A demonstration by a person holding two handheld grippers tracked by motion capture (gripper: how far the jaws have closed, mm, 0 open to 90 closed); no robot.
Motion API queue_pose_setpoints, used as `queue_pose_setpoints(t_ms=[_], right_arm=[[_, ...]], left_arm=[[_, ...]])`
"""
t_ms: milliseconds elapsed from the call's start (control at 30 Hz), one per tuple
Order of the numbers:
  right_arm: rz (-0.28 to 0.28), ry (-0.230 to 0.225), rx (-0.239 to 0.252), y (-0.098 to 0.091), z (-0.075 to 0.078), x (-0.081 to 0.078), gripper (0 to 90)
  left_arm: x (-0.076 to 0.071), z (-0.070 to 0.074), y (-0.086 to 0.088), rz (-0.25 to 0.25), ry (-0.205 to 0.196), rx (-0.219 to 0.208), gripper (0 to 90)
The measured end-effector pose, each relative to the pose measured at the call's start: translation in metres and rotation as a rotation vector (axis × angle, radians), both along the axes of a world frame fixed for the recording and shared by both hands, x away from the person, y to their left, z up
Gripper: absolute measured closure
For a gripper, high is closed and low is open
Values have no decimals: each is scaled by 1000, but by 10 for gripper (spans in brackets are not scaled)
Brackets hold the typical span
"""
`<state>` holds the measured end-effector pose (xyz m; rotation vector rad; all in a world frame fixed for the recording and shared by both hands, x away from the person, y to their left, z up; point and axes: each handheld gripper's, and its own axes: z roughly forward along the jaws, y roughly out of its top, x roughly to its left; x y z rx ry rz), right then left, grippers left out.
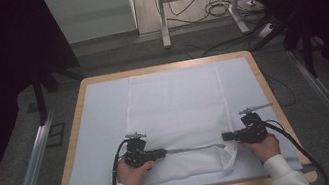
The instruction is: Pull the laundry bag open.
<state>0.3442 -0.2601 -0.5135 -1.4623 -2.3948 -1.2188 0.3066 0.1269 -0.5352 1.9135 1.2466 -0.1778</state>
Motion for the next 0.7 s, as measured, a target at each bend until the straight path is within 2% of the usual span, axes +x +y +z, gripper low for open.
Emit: queue_pose_setpoints(t_ms=[700], right_arm=[[2,0,2,0,0,0,880]], left_arm=[[-5,2,14,24,-5,-2,864]])
